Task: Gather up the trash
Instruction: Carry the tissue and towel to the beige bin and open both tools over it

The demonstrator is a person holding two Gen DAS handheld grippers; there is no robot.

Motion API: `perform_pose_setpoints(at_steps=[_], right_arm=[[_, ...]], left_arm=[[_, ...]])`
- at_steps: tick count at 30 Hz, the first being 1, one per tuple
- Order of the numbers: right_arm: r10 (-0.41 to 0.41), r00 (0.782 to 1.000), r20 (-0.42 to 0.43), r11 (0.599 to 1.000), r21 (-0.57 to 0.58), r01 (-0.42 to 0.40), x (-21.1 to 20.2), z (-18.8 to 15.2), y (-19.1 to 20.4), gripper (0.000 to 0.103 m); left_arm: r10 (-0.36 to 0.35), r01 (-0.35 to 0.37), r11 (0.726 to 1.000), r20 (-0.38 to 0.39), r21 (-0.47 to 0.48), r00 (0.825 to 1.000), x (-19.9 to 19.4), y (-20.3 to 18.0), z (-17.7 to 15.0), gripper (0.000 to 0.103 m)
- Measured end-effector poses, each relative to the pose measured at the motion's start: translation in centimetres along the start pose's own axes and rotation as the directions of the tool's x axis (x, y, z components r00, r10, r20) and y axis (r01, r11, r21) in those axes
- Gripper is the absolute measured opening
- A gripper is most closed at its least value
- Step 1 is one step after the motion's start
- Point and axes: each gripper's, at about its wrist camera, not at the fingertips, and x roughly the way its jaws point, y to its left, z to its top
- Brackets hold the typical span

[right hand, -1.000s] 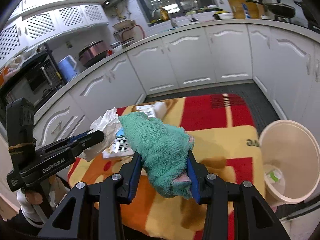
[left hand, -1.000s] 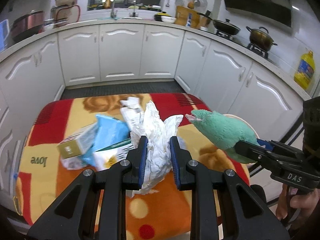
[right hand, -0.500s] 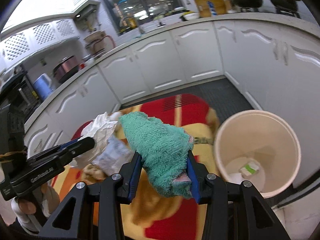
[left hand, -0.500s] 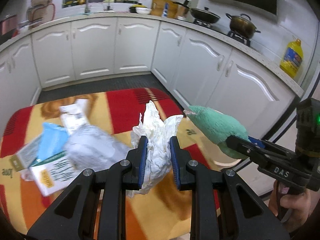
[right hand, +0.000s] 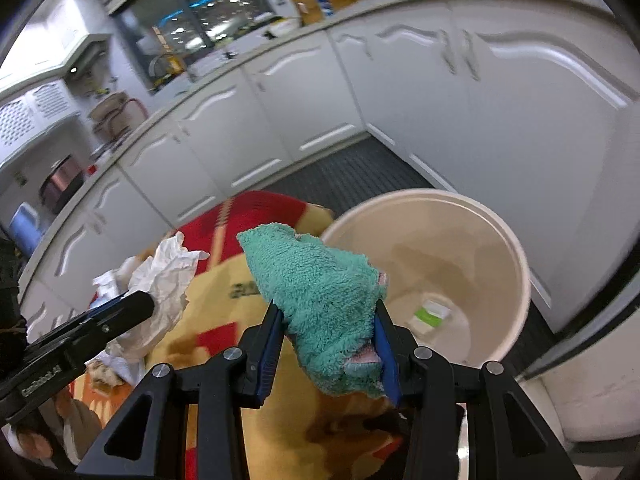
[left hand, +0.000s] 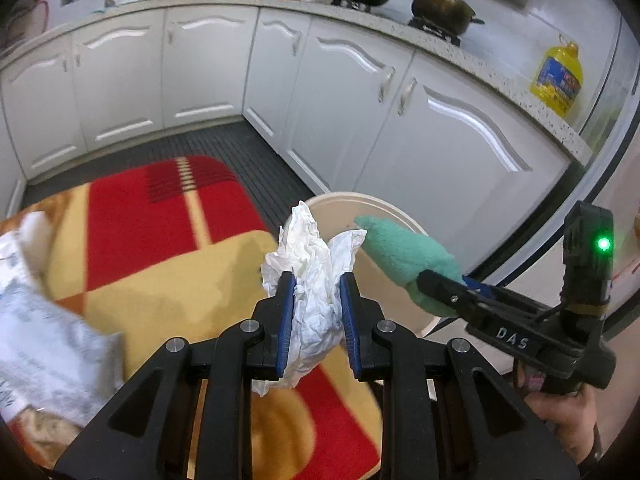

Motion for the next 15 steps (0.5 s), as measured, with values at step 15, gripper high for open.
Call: perform_pose_setpoints(at_steps=[15], right_arm=[[-0.091,0.995,-0.039,0.989,0.11,0.095,3.1,-0.1,-4.7,0.052]], left_arm=[[-0.073,0.067,0.993,-0.059,-0.095,0.996,6.3,-0.9,1.6,0.056]])
